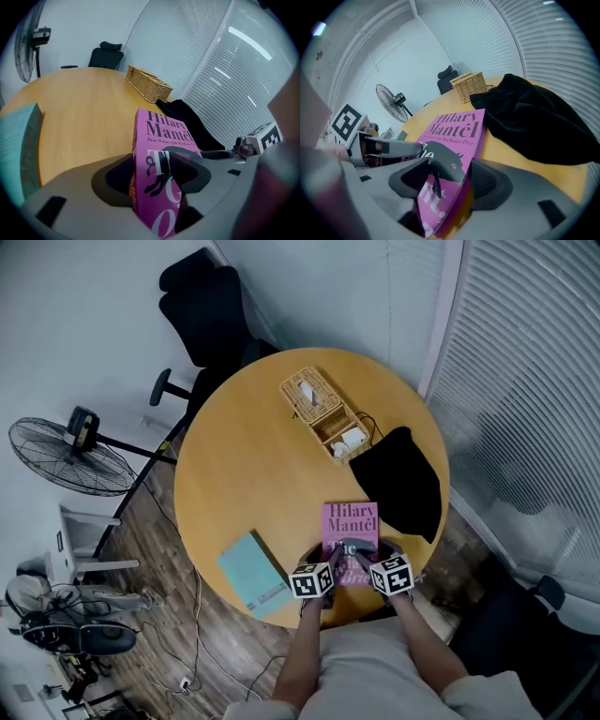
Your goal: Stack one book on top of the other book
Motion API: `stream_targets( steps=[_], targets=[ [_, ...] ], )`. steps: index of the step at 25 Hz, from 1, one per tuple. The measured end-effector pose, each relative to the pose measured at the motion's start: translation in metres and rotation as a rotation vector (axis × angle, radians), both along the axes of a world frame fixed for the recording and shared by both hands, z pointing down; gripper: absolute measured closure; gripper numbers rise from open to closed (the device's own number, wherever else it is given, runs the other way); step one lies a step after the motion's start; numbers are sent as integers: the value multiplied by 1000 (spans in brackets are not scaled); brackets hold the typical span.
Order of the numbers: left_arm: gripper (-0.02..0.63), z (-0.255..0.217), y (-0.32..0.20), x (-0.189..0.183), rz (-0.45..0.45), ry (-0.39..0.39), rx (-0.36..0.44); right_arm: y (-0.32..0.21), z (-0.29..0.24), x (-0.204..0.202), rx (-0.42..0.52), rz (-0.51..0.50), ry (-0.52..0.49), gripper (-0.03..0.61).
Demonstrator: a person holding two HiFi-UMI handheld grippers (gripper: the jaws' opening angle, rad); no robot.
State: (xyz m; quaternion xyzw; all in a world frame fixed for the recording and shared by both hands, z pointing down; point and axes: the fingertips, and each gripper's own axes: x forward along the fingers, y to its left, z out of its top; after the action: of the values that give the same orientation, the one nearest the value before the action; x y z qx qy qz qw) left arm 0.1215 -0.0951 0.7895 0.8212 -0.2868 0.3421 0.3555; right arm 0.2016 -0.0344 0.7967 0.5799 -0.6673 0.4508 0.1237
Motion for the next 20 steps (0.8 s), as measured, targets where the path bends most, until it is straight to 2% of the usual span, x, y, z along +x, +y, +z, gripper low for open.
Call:
stream_targets(
  steps=[8,13,20],
  targets=[
    [360,-5,-3,-11,-83,-61,17,-12,-4,-3,-22,-21,-4,319],
    [364,-15,-5,-20,-149,-66,31,-26,-14,-2,-32,54,-40,348],
    [364,-34,-15,-51,-252,-92,53,-46,-28,-30,-43,-58,-72,356]
  ],
)
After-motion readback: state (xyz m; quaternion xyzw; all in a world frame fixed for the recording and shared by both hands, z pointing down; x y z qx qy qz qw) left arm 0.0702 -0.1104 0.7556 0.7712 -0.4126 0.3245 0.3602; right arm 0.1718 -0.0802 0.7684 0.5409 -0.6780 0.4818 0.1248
